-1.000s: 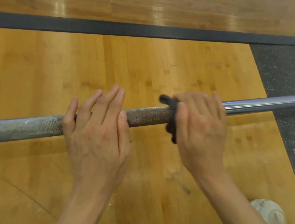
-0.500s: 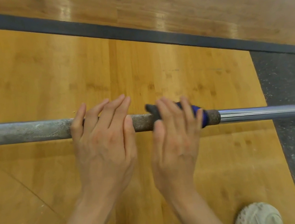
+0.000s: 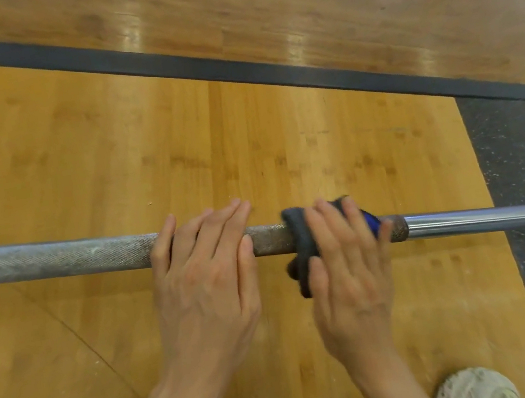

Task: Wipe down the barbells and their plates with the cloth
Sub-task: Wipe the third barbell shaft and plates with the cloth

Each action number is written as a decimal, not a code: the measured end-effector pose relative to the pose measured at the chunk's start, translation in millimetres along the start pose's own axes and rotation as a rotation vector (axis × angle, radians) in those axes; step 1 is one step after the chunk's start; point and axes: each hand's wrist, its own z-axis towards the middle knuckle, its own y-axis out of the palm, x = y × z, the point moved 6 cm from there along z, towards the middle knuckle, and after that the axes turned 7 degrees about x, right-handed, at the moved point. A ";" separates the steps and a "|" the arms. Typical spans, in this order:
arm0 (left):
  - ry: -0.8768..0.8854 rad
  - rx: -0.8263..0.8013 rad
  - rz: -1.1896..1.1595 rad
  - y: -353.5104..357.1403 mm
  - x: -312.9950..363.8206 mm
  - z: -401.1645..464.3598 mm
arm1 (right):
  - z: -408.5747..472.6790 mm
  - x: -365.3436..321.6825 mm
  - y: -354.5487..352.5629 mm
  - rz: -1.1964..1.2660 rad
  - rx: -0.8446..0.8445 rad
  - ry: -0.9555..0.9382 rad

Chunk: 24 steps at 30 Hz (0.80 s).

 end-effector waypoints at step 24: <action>0.071 0.076 0.103 0.6 0.5 -40.2 | 13.6 -9.2 -20.9 -0.001 -0.117 0.268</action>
